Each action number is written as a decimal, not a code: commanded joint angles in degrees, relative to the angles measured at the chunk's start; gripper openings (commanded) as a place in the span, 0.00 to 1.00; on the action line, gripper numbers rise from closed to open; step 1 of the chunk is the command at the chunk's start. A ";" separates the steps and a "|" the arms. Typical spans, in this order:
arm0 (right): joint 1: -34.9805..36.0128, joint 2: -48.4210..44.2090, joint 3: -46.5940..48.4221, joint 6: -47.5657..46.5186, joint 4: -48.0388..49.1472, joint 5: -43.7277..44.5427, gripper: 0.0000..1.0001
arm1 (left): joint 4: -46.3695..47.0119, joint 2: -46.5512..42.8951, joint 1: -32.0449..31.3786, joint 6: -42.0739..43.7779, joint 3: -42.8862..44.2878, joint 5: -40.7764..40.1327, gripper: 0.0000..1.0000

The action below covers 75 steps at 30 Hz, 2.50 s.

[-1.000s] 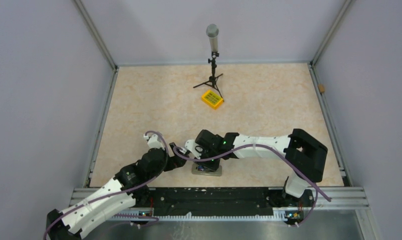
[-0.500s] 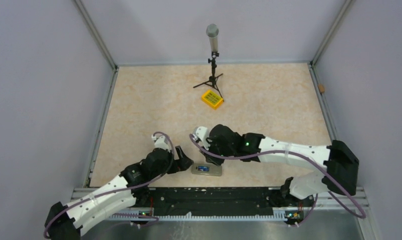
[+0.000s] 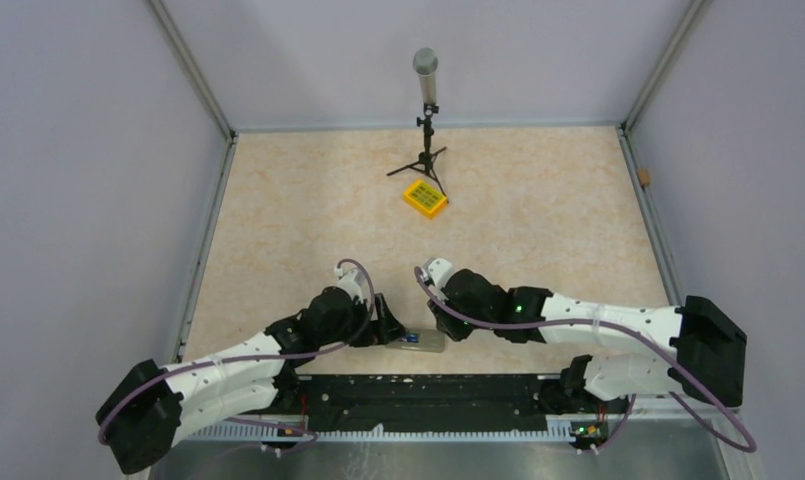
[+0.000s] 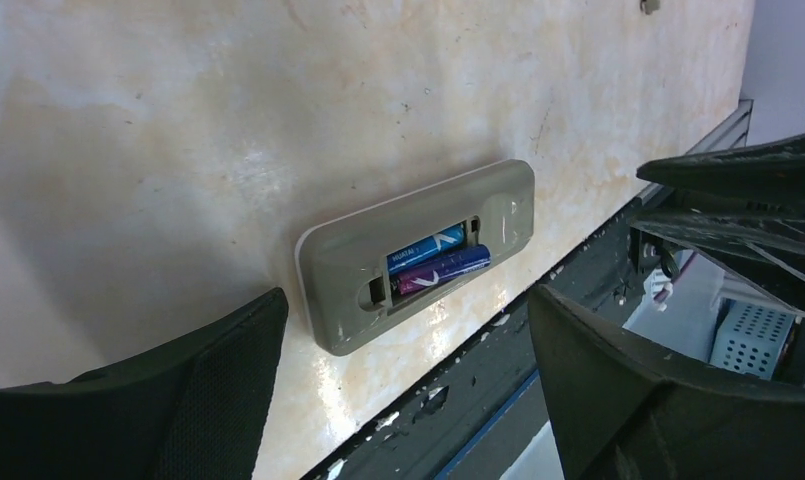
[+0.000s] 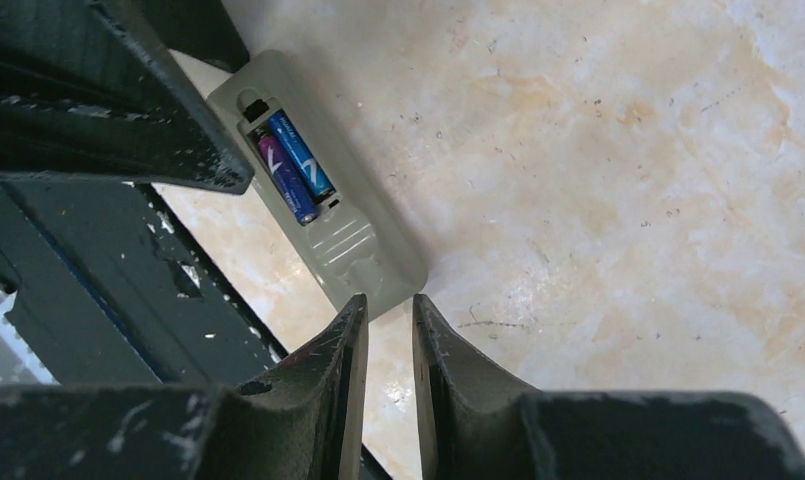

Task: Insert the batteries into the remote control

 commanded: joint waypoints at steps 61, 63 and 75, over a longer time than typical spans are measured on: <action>-2.56 7.74 0.01 19.47 10.05 -7.95 0.19 | 4.22 4.85 -0.44 -0.03 -0.06 4.41 0.30; -2.16 8.66 0.32 19.46 9.44 -7.79 0.19 | 4.45 5.33 -0.44 -0.16 -0.07 4.67 0.28; -1.22 10.30 0.69 20.88 9.37 -7.37 0.20 | 5.91 6.27 -0.44 -0.65 -0.79 5.97 0.24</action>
